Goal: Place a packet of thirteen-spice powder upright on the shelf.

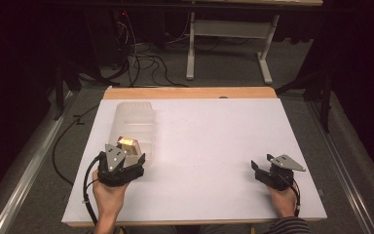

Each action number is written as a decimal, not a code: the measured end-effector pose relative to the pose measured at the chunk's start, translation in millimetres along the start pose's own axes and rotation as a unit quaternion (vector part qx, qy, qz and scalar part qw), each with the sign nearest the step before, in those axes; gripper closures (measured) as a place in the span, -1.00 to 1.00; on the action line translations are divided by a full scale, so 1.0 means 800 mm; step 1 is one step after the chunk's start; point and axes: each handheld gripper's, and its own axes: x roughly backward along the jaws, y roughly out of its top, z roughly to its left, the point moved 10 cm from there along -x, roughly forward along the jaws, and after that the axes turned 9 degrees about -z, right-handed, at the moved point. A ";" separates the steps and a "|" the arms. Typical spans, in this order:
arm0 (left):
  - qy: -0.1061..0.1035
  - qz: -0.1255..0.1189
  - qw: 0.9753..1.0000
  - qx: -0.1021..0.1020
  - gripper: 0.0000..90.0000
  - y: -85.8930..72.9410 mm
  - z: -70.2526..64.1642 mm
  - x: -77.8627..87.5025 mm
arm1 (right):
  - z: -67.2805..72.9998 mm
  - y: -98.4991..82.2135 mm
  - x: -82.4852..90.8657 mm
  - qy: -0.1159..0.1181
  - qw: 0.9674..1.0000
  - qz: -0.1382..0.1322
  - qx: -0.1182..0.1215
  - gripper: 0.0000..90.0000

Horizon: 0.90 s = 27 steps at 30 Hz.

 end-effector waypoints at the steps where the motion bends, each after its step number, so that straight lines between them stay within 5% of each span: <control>1: -0.003 -0.001 1.000 -0.001 -0.55 0.000 -0.002 0.000 | 0.000 0.000 0.000 0.000 1.000 0.000 0.000 -0.26; 16: -0.022 -0.006 1.000 -0.005 -0.51 0.003 -0.019 0.001 | 0.000 0.000 0.000 0.000 1.000 0.000 0.000 -0.26; 27: -0.057 -0.009 0.998 -0.009 -0.50 0.008 -0.047 -0.001 | 0.000 0.000 0.000 0.000 1.000 -0.001 0.000 -0.26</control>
